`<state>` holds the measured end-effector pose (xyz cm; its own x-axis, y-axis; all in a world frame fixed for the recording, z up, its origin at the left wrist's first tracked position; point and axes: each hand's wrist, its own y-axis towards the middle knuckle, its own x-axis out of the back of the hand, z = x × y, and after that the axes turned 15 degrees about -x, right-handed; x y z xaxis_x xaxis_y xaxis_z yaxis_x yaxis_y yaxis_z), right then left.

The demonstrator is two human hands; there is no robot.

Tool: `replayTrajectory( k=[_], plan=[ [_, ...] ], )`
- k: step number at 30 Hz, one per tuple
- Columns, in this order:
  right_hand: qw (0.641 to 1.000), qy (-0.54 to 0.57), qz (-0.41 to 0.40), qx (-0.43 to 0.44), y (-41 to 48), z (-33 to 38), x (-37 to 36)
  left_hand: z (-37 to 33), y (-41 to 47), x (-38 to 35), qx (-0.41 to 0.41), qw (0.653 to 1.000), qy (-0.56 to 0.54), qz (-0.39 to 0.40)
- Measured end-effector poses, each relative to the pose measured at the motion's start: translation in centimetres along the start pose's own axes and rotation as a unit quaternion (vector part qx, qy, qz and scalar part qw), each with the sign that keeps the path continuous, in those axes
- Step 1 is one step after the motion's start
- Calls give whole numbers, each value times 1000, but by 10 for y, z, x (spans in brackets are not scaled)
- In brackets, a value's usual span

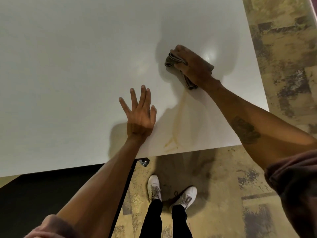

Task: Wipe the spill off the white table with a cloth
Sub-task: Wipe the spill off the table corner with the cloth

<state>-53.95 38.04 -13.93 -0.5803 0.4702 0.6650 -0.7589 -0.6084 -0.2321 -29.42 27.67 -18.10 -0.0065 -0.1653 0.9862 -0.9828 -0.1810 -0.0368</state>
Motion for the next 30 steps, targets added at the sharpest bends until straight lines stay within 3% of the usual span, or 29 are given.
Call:
replayTrajectory(
  k=[8,24,30],
  plan=[
    [994,-75,70,31,-66,2,-22,0,-2,3,-1,999,-11,31],
    [988,-63,106,94,-192,2,-77,4,-6,1,-15,996,-81,-28],
    [982,-60,143,107,-224,-1,-92,7,-7,-4,-22,999,-31,-9]
  ],
)
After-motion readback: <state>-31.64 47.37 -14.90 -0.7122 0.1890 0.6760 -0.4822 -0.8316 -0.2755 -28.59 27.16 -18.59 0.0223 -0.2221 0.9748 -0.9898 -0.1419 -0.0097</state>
